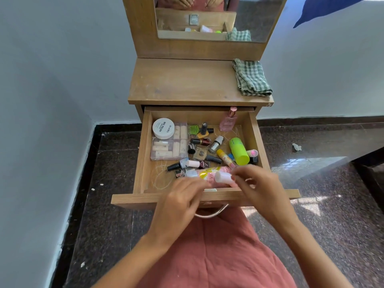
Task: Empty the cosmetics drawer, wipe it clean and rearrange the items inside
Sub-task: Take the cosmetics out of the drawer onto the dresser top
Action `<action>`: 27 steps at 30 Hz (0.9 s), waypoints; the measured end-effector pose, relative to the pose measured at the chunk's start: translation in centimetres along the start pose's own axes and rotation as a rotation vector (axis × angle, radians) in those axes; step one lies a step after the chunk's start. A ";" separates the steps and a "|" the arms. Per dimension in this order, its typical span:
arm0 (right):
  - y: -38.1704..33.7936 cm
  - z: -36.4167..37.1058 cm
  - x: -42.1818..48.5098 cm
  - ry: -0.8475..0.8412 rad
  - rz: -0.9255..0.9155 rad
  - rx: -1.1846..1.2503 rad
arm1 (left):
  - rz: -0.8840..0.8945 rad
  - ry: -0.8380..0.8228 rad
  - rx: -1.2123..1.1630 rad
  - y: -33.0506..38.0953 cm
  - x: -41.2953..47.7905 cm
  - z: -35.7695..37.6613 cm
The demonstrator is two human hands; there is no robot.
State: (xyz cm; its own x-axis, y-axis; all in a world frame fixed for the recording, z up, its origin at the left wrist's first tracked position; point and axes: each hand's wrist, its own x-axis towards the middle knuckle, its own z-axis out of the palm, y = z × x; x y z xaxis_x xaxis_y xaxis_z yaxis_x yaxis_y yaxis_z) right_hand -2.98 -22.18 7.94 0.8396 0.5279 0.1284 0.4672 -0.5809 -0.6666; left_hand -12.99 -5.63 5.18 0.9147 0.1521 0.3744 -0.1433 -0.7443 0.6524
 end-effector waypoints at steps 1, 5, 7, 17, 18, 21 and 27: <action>0.2 -0.3 1.0 0.010 0.014 -0.015 | -0.073 -0.047 -0.005 0.0 1.2 -0.2; 1.2 -1.1 4.3 -0.063 0.151 -0.048 | -0.314 -0.381 -0.016 -1.9 4.9 0.2; 2.3 -0.7 5.3 -0.209 0.183 -0.093 | -0.352 -0.509 0.030 -3.0 5.9 0.4; 4.1 0.7 5.8 -0.698 0.102 -0.306 | -0.384 -0.655 0.162 -4.5 6.9 0.9; 4.0 0.7 5.9 -0.704 0.095 -0.314 | -0.390 -0.649 0.181 -4.4 6.9 0.9; 4.0 0.9 6.1 -0.720 0.079 -0.345 | -0.416 -0.653 0.226 -4.3 7.0 1.2; 3.9 1.1 6.4 -0.730 0.087 -0.350 | -0.381 -0.714 0.216 -4.5 7.5 1.0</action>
State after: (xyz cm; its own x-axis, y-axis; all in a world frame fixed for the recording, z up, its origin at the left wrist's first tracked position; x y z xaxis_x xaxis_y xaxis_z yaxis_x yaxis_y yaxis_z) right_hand 3.95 -20.40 5.34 0.5406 0.6727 -0.5052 0.5697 -0.7346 -0.3685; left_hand -5.10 -1.78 4.41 0.9158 0.0239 -0.4009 0.2330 -0.8446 0.4820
